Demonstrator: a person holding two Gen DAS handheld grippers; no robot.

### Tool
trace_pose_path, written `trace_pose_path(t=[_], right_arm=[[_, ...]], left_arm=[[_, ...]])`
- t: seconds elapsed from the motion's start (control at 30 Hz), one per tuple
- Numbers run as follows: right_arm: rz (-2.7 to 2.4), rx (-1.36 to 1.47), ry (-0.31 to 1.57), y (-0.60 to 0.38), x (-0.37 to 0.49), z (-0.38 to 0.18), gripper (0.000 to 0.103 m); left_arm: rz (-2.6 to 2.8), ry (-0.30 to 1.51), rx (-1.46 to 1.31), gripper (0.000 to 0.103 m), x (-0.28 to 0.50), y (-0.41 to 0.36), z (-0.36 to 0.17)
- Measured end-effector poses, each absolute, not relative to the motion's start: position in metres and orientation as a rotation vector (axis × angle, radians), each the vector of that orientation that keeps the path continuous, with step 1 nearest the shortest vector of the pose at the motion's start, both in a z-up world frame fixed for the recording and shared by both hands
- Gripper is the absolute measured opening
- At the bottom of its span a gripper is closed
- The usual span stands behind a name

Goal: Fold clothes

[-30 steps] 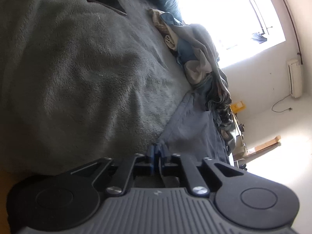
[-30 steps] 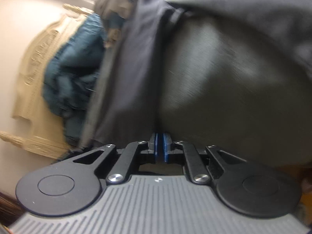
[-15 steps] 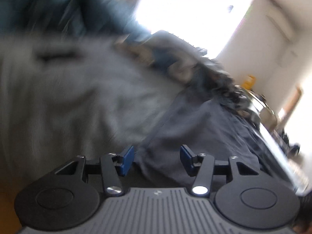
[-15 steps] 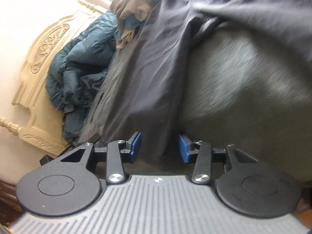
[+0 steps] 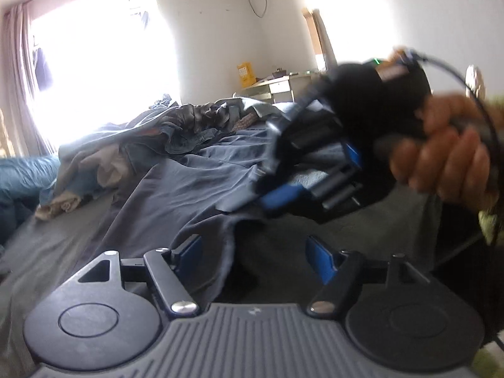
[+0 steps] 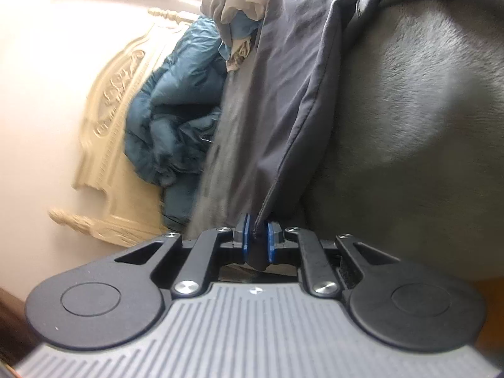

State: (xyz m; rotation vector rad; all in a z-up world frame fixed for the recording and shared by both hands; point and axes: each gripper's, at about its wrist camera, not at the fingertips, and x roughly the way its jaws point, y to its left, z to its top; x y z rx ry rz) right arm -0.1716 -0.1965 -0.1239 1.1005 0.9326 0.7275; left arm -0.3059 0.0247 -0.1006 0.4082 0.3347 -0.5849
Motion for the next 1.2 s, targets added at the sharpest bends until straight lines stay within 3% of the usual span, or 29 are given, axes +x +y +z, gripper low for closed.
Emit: trace_pose_path(t=[0.03, 0.13, 0.27, 0.33, 0.43, 0.63, 0.73, 0.93, 1.2], right_arm=[[0.736, 1.128, 0.936, -0.195, -0.168, -0.123, 0.01], [0.763, 1.163, 0.931, -0.192, -0.161, -0.116, 0.01], [0.777, 1.176, 0.906, -0.197, -0.157, -0.105, 0.013], [0.772, 1.181, 0.885, -0.203, -0.157, -0.1, 0.017], [0.751, 1.189, 0.825, -0.215, -0.164, -0.1, 0.034], [0.676, 1.047, 0.805, -0.221, -0.186, -0.106, 0.041], [0.654, 0.976, 0.795, -0.216, -0.192, -0.108, 0.041], [0.592, 0.503, 0.687, -0.172, -0.194, -0.082, 0.04], [0.549, 0.084, 0.604, -0.116, -0.194, -0.082, 0.025]], left_arm=[[-0.577, 0.341, 0.411, 0.067, -0.302, 0.021, -0.101], [-0.57, 0.392, 0.345, 0.034, -0.282, 0.027, -0.094], [-0.599, 0.492, 0.151, 0.017, -0.246, 0.057, -0.076], [-0.622, 0.557, 0.025, 0.015, -0.223, 0.076, -0.069], [-0.658, 0.652, -0.189, 0.012, -0.194, 0.105, -0.064], [-0.732, 0.721, -0.423, 0.009, -0.164, 0.137, -0.062], [-0.759, 0.715, -0.451, 0.009, -0.159, 0.139, -0.058], [-0.819, 0.688, -0.472, 0.008, -0.161, 0.138, -0.047], [-0.886, 0.688, -0.448, 0.007, -0.164, 0.126, -0.036]])
